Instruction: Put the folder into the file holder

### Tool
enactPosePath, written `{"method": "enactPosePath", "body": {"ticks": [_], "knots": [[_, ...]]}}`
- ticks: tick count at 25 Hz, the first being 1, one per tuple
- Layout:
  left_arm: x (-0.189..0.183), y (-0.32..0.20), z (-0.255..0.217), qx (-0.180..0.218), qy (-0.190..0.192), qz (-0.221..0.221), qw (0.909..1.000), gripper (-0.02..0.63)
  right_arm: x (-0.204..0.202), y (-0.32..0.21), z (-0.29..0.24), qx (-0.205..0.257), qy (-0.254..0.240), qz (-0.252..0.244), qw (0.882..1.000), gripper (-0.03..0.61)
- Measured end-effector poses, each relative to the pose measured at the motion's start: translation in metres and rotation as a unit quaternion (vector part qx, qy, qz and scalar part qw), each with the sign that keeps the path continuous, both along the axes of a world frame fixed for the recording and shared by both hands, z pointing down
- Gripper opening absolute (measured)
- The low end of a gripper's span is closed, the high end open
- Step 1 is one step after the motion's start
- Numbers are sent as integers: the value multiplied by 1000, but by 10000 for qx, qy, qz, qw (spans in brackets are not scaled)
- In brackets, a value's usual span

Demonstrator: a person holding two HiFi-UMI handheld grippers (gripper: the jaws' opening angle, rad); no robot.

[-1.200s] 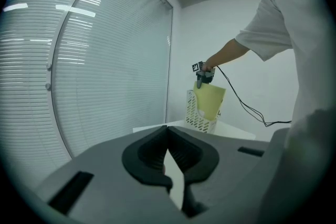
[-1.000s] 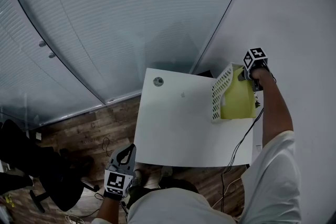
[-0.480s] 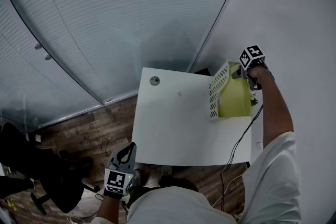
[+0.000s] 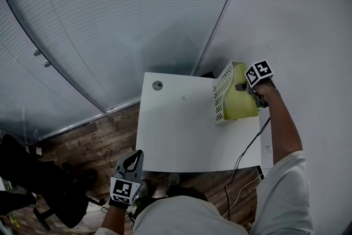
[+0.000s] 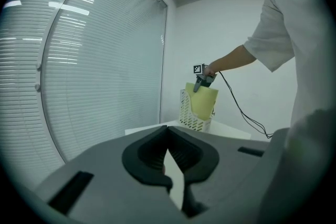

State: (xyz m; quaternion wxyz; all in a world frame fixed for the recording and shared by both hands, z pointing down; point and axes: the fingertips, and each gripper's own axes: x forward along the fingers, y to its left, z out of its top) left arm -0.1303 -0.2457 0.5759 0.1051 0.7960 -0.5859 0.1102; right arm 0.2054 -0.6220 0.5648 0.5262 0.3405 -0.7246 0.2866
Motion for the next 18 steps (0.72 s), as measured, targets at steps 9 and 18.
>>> {"method": "enactPosePath", "body": {"ticks": [9,18], "knots": [[6,11,-3,-2,-52,67,10000,9,19,21,6,261,31,311,9992,201],[23,27,-13,59,-143,132,9998,9,20,8,-3,-164,48,994,9949,193]]}}
